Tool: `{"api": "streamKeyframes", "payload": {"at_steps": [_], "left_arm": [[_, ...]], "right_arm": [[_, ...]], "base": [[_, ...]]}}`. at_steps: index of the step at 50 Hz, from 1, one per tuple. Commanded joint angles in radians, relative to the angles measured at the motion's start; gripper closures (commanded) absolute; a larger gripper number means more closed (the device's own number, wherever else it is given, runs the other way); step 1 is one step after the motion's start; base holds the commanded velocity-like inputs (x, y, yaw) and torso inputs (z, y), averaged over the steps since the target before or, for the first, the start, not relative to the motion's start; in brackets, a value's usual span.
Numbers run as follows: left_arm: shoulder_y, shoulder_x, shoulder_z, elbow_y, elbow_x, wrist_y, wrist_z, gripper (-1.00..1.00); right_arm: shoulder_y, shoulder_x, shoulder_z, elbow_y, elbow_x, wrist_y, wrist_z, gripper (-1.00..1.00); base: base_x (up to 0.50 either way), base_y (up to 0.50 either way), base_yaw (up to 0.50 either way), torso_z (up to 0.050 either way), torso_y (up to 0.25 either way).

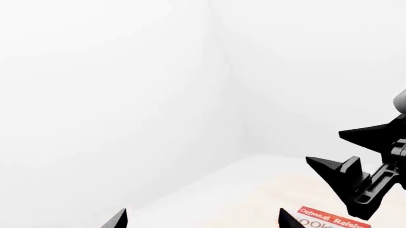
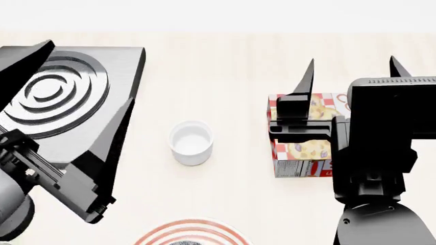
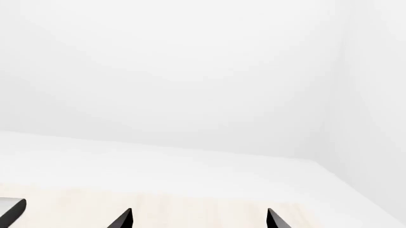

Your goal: Pick the akita bowl on the stove and place it on the plate.

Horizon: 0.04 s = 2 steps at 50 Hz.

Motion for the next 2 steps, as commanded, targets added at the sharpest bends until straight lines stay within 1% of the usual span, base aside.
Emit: {"api": "streamKeyframes", "payload": {"at_steps": [1,2], "left_arm": [[-0.001,-0.013,-0.042,0.012,-0.047,0.009,-0.023,-1.00],[-0.002,-0.013,-0.045,0.012,-0.050,0.008,-0.025,-1.00]], "right_arm": [[0.000,0.002,-0.002,0.004,0.001,-0.004,0.001,-1.00],[0.001,0.001,-0.002,0.004,0.001,-0.003,0.001,-1.00]], "base": [[0.00,0.00,0.00,0.000,0.000],[0.00,0.00,0.00,0.000,0.000]]}}
